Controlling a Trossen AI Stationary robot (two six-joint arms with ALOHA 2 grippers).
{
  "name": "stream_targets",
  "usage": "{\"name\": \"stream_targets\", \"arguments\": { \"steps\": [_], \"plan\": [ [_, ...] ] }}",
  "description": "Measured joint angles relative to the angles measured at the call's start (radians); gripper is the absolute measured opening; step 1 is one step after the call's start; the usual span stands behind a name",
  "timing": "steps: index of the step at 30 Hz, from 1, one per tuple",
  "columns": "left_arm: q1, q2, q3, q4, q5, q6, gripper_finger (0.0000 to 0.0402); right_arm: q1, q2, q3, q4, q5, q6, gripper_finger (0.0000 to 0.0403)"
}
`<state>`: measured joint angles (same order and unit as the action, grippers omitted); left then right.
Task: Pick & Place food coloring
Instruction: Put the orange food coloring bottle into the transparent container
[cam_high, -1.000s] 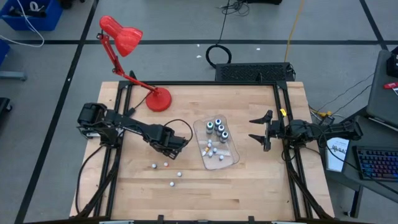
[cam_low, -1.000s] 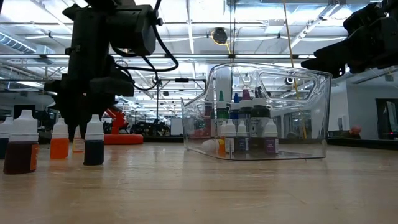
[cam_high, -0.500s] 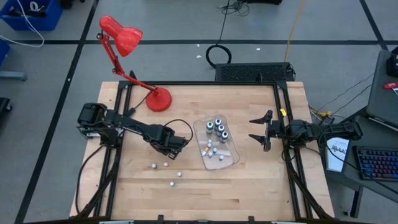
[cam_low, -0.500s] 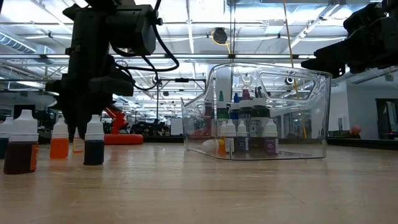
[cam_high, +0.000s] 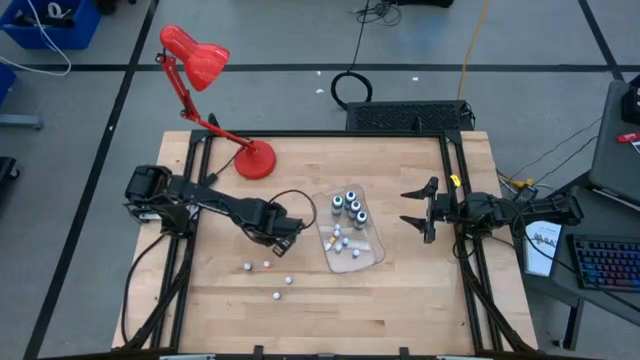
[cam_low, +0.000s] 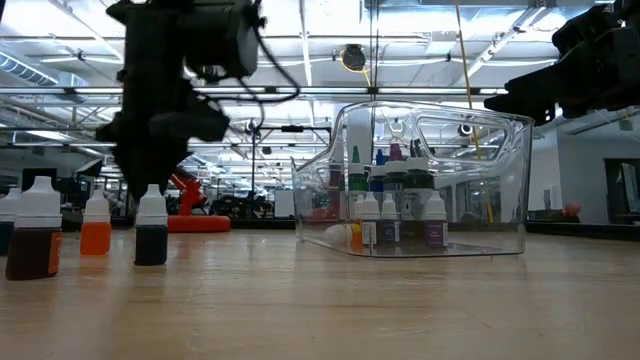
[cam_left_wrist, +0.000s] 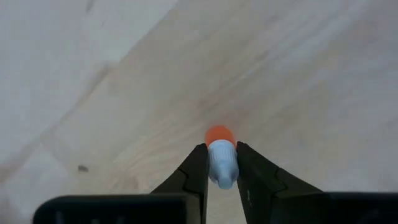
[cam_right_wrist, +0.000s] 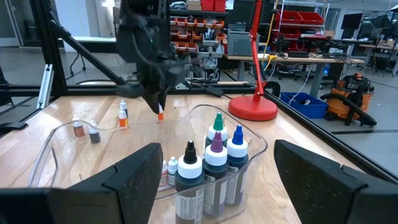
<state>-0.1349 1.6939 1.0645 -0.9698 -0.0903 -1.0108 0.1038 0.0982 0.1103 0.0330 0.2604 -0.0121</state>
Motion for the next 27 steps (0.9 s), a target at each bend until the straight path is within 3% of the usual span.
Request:
{"name": "stream_targets", "arguments": {
  "steps": [4,14,18,27],
  "plan": [
    [-0.001,0.0,0.13,-0.001,-0.015,0.117,0.0061,0.0,0.0,0.0,0.0,0.0,0.0,0.0295],
    [-0.039,0.029,0.587,-0.007,-0.113,0.471,0.006,0.0,0.0,0.0,0.0,0.0,0.0,0.0295],
    [-0.037,0.133,0.746,-0.072,-0.115,0.569,0.006,0.0,0.0,0.0,0.0,0.0,0.0,0.0295],
    [-0.022,0.475,1.117,-0.254,0.036,0.753,0.006,0.0,0.0,0.0,0.0,0.0,0.0,0.0295]
  ]
}}
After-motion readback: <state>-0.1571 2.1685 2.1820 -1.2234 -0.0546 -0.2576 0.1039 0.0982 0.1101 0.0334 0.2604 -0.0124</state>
